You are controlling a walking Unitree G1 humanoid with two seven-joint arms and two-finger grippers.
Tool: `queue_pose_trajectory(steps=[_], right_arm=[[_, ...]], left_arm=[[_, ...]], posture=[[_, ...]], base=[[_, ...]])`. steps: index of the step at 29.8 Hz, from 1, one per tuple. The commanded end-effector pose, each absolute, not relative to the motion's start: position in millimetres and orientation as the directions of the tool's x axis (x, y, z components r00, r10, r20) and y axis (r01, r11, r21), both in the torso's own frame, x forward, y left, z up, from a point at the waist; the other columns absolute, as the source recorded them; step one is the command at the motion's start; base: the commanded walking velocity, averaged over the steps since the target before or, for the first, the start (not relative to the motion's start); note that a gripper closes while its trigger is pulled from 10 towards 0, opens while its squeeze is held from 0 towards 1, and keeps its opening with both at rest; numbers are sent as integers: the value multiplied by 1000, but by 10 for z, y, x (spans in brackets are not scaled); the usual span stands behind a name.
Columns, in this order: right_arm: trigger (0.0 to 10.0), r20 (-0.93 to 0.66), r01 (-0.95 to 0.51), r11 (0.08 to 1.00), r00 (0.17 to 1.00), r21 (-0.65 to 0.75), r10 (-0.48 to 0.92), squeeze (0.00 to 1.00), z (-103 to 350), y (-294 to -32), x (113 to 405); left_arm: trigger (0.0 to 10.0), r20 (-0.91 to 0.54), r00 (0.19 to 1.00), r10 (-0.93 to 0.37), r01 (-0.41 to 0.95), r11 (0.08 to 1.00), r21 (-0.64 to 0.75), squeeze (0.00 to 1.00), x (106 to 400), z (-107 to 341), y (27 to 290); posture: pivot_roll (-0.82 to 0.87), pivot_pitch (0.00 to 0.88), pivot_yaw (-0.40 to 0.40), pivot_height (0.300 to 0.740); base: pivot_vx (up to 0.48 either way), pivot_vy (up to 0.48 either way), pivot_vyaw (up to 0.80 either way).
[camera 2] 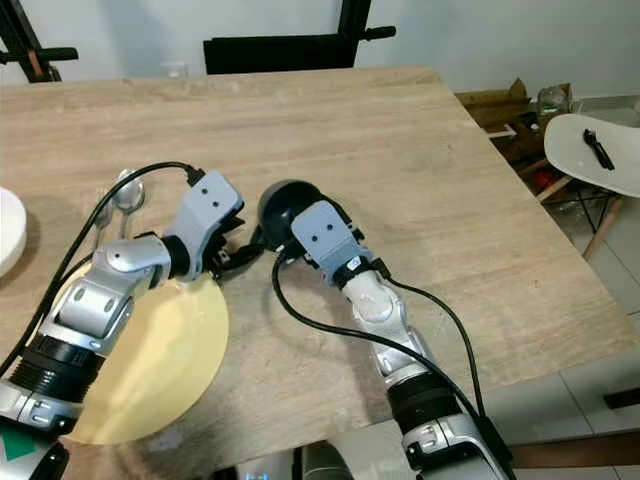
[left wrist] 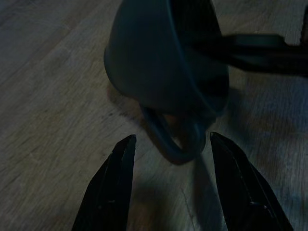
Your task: Setting the table
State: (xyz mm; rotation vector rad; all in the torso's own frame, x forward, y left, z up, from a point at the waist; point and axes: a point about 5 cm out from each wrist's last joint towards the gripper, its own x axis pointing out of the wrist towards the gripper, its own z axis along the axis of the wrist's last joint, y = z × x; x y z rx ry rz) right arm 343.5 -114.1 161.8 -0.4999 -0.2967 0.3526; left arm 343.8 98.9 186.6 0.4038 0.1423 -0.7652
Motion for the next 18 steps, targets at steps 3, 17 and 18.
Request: queue_pose_trajectory(steps=[3,17,18], right_arm=[[10000,212,-215,829,906,-515,367,0,1616,-1195,3468],[10000,245,-181,846,908,-502,340,0,1702,-1323,3529],[10000,212,-225,851,909,-474,358,0,1640,-1296,3537]], left_arm=[[10000,-285,710,-644,704,648,290,0,3399,1819,1002],[10000,-301,709,-637,705,647,291,0,3355,1788,1044],[10000,-303,710,-636,704,647,293,0,3352,1786,1059]], posture=[[-57,133,-25,740],[-57,132,-27,740],[-57,132,-26,740]], base=[[0,0,0],[0,0,0],[0,0,0]])
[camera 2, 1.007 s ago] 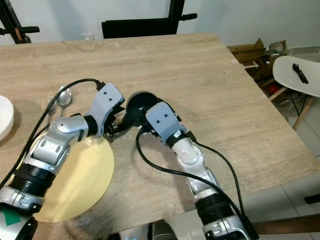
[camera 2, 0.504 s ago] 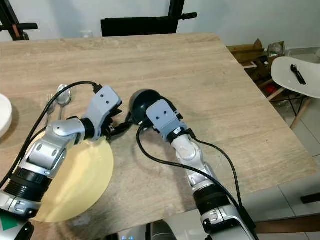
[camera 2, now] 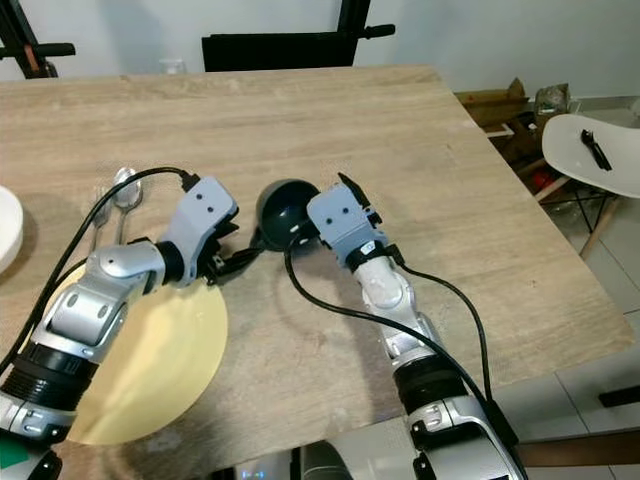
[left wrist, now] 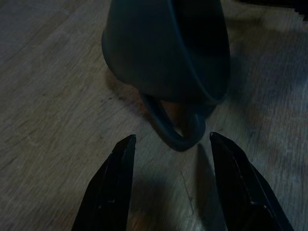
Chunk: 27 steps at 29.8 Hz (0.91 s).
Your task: Setting the table
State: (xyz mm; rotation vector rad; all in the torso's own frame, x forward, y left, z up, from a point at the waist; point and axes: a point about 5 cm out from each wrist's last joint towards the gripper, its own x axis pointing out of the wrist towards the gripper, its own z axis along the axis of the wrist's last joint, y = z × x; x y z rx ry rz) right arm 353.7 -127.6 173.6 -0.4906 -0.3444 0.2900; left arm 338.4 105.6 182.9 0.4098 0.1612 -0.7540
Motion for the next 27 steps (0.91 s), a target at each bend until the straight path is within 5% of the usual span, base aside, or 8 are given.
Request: queue_pose_trajectory(steps=[1,16,17,19,20,27], right_arm=[[10000,212,-225,851,909,-474,358,0,1640,-1296,3537],[10000,143,-382,904,900,-194,411,0,1635,-1032,3795],[3529,139,-392,902,898,-179,418,0,1638,-1027,3804],[3529,139,-392,902,898,-179,418,0,1638,-1027,3804],[0,135,-401,902,896,-159,422,0,1639,-1031,3809],[0,147,-413,906,895,-89,422,0,1581,-1111,3775]], left_arm=[[10000,-303,710,-636,704,647,293,0,3352,1786,1059],[10000,-279,730,-624,683,671,288,0,3238,1854,1197],[10000,-276,737,-618,676,677,289,0,3231,1864,1218],[10000,-276,737,-618,676,677,289,0,3231,1864,1218],[10000,-269,745,-611,667,686,290,0,3226,1883,1245],[10000,-179,769,-614,639,730,241,0,3132,2100,1321]], posture=[[-57,132,-26,740],[12,121,-49,740],[19,118,-54,740],[19,118,-54,740],[19,118,-54,740],[12,124,-35,740]], base=[[0,0,0],[0,0,0],[0,0,0],[0,0,0],[0,0,0],[0,0,0]])
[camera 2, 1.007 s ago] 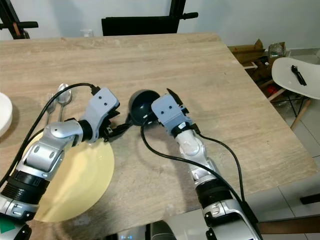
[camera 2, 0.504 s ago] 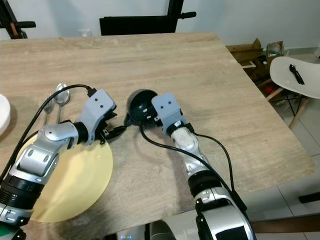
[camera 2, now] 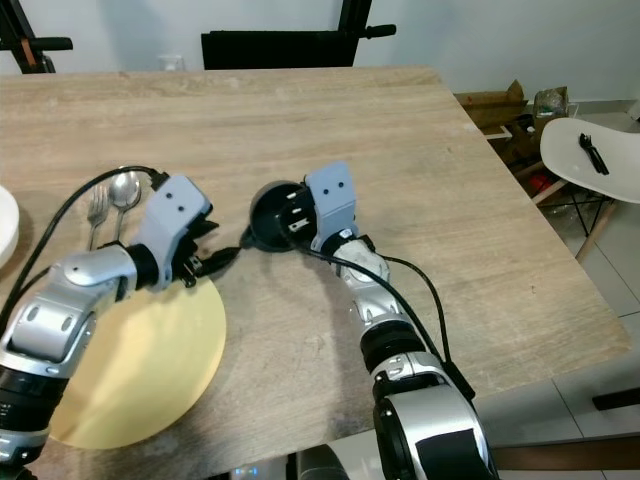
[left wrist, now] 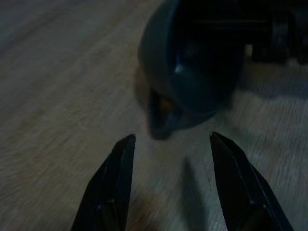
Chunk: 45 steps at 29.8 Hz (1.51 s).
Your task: Setting the table
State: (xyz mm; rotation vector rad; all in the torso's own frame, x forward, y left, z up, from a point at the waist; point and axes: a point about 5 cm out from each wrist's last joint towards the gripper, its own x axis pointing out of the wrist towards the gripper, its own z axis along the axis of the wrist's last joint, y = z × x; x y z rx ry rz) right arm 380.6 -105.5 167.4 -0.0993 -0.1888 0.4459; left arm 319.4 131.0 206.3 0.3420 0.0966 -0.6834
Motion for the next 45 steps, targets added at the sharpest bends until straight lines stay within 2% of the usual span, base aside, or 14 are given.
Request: queue_pose_trajectory(steps=[1,8,12,13,14,15,16,17,20,25,34,38,41,45], right_arm=[[0,147,-413,906,895,-89,422,0,1581,-1111,3775],[0,202,-403,915,896,-4,395,0,1604,-1167,3740],[0,228,-390,920,899,35,373,0,1627,-1188,3714],[0,251,-375,926,901,45,353,0,1668,-1202,3689],[2000,265,-367,929,902,54,341,0,1698,-1207,3672],[4824,277,-356,932,904,65,326,0,1735,-1213,3653],[4824,277,-356,932,904,65,326,0,1735,-1213,3653],[10000,302,-339,938,904,74,303,0,1804,-1225,3603],[10000,311,-326,942,905,74,289,0,1837,-1235,3573],[10000,373,-235,967,910,103,181,0,2040,-1364,3354],[10000,349,-117,987,934,110,72,0,2076,-1554,3141],[10000,321,-80,988,946,131,34,0,2056,-1627,3052],[10000,305,-71,991,952,117,32,0,2079,-1635,3009],[10000,292,-59,993,956,98,28,0,2075,-1629,2989]], left_arm=[[10000,-179,769,-614,639,730,241,0,3132,2100,1321],[10000,-115,790,-602,613,772,165,0,3021,2253,1421],[10000,-90,824,-559,567,812,139,0,2999,2285,1475],[10000,-53,864,-500,502,854,135,0,3005,2319,1499],[10000,-28,880,-475,474,870,133,0,3008,2339,1504],[10000,-2,894,-448,444,884,145,0,3008,2358,1509],[10000,-2,894,-448,444,884,145,0,3008,2358,1509],[10000,36,912,-409,398,903,159,0,2999,2378,1515],[10000,54,919,-391,377,911,169,0,2995,2384,1517],[10000,118,946,-301,284,949,138,0,2978,2381,1487],[10000,95,974,-205,189,970,154,0,3058,2222,1431],[10000,115,968,-224,199,960,195,0,3041,2178,1354],[10000,112,972,-209,195,973,124,0,3047,2133,1337],[10000,116,971,-208,194,973,126,0,3044,2105,1335]], posture=[[12,124,-35,740],[23,128,-18,740],[31,127,-7,740],[33,125,-2,740],[32,124,2,740],[31,123,3,740],[31,123,3,740],[23,119,12,740],[17,118,15,740],[-44,106,26,740],[-128,55,26,740],[-137,29,21,740],[-146,16,17,740],[-147,8,8,740]], base=[[0,0,0],[0,0,0],[0,0,0],[0,0,0],[0,0,0],[0,0,0],[0,0,0],[0,0,0],[0,0,0],[0,0,0],[0,0,0],[0,0,0],[0,0,0],[0,0,0]])
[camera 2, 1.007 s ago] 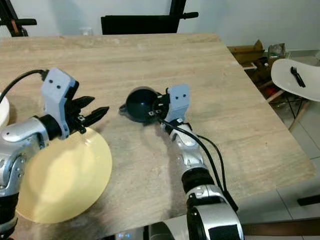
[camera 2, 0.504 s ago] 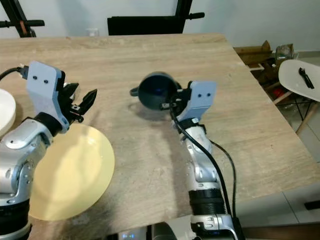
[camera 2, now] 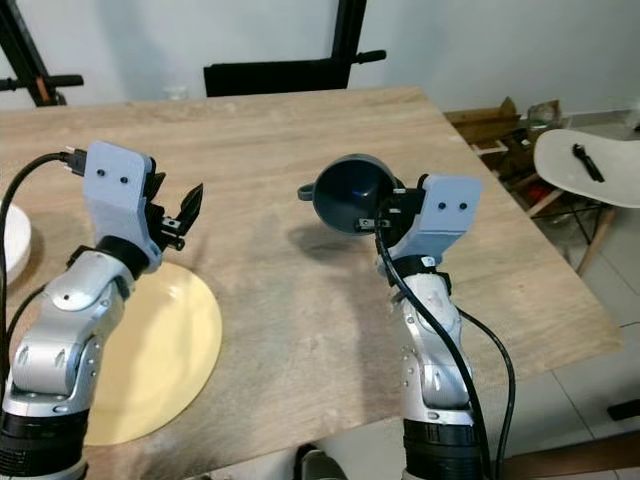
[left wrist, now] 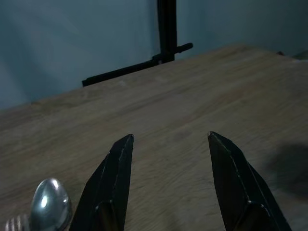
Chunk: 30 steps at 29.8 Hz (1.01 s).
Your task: Setting the table
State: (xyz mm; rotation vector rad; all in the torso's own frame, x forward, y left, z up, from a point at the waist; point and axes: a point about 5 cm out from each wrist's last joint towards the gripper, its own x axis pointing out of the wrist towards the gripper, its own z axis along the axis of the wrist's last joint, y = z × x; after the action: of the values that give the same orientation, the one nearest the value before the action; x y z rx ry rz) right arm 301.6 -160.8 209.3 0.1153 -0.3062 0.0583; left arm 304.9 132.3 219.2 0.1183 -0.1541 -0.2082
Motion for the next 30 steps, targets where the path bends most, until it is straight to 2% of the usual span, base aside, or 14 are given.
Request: queue_pose_trajectory(steps=[1,17,30], right_arm=[[10000,283,-56,995,959,88,29,0,2062,-1630,2981],[10000,271,-127,989,957,82,100,0,2057,-1537,2951],[10000,246,-118,990,965,79,95,0,2003,-1542,2938]], left_arm=[[10000,120,972,-200,185,975,123,0,3039,2086,1344],[10000,123,978,-166,147,977,152,0,3034,2003,1355],[10000,131,975,-180,159,975,154,0,3028,1998,1340]], posture=[[-144,4,7,740],[-143,10,14,740],[-143,23,19,740]], base=[[0,0,0],[0,0,0],[-306,0,0]])
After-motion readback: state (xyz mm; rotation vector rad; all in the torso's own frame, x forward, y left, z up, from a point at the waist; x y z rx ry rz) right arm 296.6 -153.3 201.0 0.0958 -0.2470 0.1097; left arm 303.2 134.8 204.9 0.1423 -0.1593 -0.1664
